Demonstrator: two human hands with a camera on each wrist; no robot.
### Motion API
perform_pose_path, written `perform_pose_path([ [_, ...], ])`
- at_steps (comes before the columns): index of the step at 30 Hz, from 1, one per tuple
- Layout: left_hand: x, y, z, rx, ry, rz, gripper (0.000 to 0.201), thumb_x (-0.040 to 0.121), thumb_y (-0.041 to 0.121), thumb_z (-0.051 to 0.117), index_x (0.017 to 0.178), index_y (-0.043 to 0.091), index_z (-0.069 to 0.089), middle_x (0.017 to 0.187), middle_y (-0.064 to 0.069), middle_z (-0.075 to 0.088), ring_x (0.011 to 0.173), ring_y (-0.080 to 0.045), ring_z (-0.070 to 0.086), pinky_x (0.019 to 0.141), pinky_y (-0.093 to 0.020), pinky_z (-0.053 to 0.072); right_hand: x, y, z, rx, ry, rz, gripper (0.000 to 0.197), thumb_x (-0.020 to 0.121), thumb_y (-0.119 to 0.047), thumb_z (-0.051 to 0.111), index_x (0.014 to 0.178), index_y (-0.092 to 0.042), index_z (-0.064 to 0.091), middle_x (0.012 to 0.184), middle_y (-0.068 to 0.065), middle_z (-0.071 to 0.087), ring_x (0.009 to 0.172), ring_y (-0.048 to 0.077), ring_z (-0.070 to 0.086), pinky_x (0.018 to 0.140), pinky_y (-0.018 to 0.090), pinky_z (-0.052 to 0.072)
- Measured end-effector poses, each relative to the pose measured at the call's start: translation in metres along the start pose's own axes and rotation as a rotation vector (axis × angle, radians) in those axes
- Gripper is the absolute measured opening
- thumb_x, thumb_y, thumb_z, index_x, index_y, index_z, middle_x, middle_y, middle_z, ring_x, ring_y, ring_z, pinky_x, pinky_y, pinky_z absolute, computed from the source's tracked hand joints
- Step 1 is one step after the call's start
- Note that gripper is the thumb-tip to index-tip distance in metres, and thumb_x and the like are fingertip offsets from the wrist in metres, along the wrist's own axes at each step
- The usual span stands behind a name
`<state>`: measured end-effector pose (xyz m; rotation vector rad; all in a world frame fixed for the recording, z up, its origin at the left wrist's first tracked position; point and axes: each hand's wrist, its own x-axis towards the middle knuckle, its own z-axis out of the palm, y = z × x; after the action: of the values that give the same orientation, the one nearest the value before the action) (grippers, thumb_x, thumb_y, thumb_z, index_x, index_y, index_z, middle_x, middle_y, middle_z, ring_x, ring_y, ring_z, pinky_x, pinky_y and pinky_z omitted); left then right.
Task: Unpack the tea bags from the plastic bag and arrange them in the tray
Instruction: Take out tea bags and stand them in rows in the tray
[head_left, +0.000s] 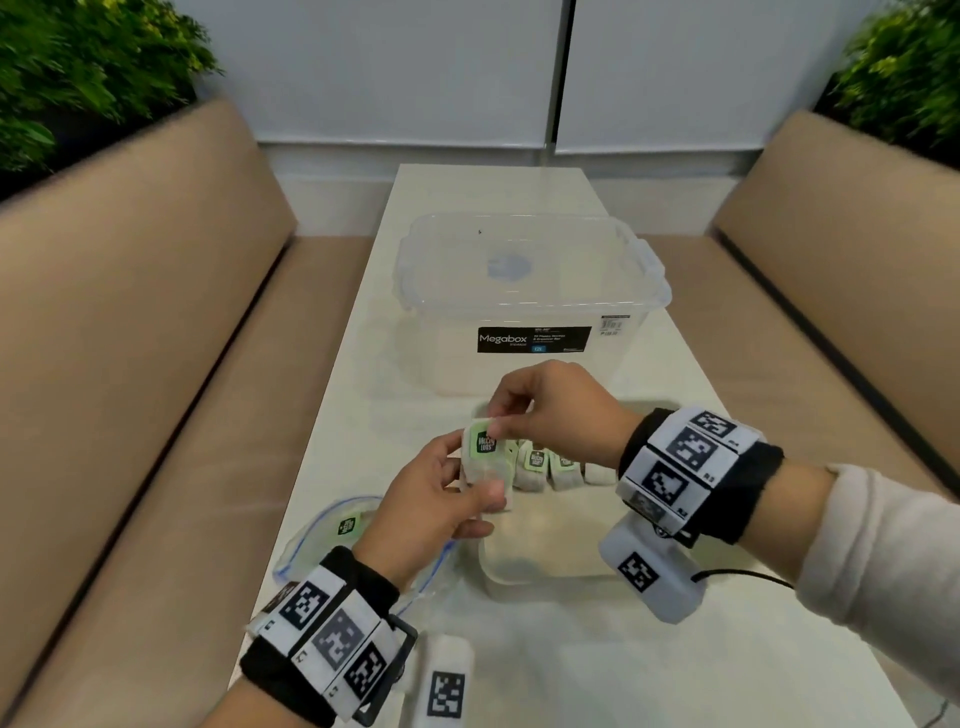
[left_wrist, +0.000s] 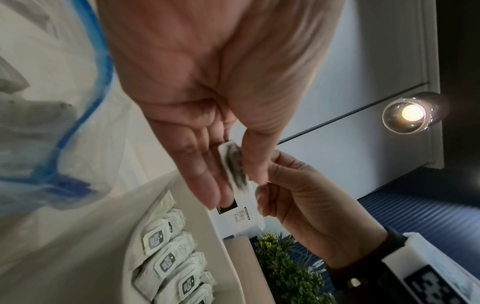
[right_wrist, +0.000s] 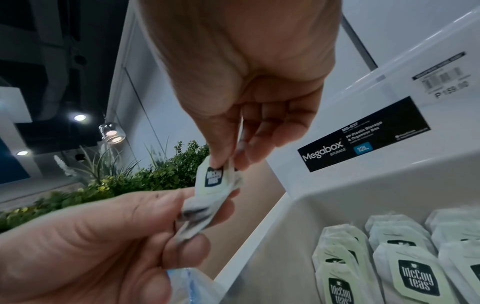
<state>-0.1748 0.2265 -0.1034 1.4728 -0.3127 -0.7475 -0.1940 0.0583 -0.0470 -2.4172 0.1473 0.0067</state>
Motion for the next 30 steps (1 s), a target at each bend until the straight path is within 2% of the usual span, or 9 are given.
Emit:
perform_pose_path([
  [3,0.002,-0.002,0.002,0.013,0.02,0.021,0.044,0.084,0.001,0.062,0.123,0.018,0.049,0.1,-0.004,0.071,0.079,-0.018,0.071,0.06,-0.025,0.055,-0.003,0.004,-0.007,0.156,-0.017,0.0,0.019,0.083,-0.015,0.07,0.069,-0.024,0.06,0.066,-0.007,0.06,0.043,0.005,0.052,0.048,0.02,0.045],
  [7,0.006,-0.005,0.001,0.01,0.078,0.017,0.039,0.088,-0.001,0.057,0.122,0.017,0.049,0.1,-0.005,0.071,0.077,-0.019,0.071,0.058,-0.024,0.056,-0.004,0.01,-0.02,0.188,-0.016,-0.02,0.018,0.085,-0.01,0.067,0.074,-0.022,0.06,0.068,-0.003,0.059,0.04,0.005,0.051,0.046,0.017,0.044],
  [10,0.01,-0.004,-0.004,0.069,0.114,0.023,0.039,0.088,0.0,0.057,0.122,0.016,0.049,0.099,-0.005,0.07,0.077,-0.019,0.07,0.057,-0.025,0.056,0.002,0.021,-0.032,0.104,-0.018,0.015,0.017,0.085,-0.012,0.068,0.074,-0.022,0.061,0.069,-0.009,0.06,0.041,0.001,0.05,0.048,0.014,0.044],
  [14,0.016,-0.004,-0.007,0.106,0.128,0.012,0.038,0.089,0.002,0.056,0.123,0.016,0.047,0.103,-0.007,0.069,0.073,-0.014,0.07,0.058,-0.025,0.057,0.012,0.043,-0.03,-0.085,-0.17,0.114,0.011,0.084,-0.013,0.069,0.078,-0.02,0.063,0.069,-0.008,0.061,0.042,-0.005,0.05,0.045,0.009,0.041],
  [19,0.021,-0.007,-0.008,0.172,0.132,0.004,0.043,0.09,0.005,0.055,0.129,0.021,0.043,0.109,-0.006,0.067,0.083,-0.01,0.065,0.062,-0.023,0.057,0.027,0.063,-0.006,-0.314,-0.338,0.19,0.005,0.084,-0.015,0.068,0.085,-0.018,0.065,0.068,-0.01,0.057,0.055,0.006,0.053,0.053,0.018,0.046],
  [21,0.02,-0.009,-0.009,0.162,0.133,-0.011,0.043,0.09,0.006,0.055,0.128,0.022,0.043,0.107,-0.006,0.067,0.084,-0.01,0.065,0.064,-0.025,0.058,0.033,0.068,0.004,-0.385,-0.39,0.215,0.005,0.083,-0.017,0.069,0.088,-0.018,0.068,0.077,-0.006,0.061,0.068,0.013,0.06,0.061,0.022,0.051],
  [23,0.02,-0.01,-0.008,0.142,0.131,-0.027,0.042,0.09,0.005,0.056,0.126,0.023,0.044,0.105,-0.005,0.068,0.085,-0.012,0.065,0.064,-0.026,0.058,0.037,0.073,0.013,-0.442,-0.431,0.214,0.006,0.082,-0.018,0.069,0.088,-0.019,0.068,0.085,-0.003,0.065,0.077,0.016,0.061,0.063,0.024,0.05],
  [26,0.019,-0.014,-0.008,0.106,0.134,-0.048,0.041,0.09,0.004,0.055,0.124,0.023,0.044,0.102,-0.004,0.068,0.084,-0.013,0.065,0.061,-0.027,0.058,0.042,0.076,0.021,-0.542,-0.413,0.181,0.012,0.082,-0.017,0.066,0.094,-0.016,0.069,0.096,0.0,0.069,0.082,0.016,0.058,0.068,0.025,0.044],
  [30,0.019,-0.016,-0.009,0.084,0.139,-0.057,0.04,0.09,0.003,0.055,0.123,0.023,0.045,0.103,-0.004,0.068,0.085,-0.012,0.066,0.06,-0.026,0.057,0.049,0.079,0.022,-0.537,-0.338,0.196,0.015,0.081,-0.018,0.065,0.094,-0.015,0.07,0.098,0.002,0.07,0.088,0.02,0.062,0.075,0.029,0.048],
])
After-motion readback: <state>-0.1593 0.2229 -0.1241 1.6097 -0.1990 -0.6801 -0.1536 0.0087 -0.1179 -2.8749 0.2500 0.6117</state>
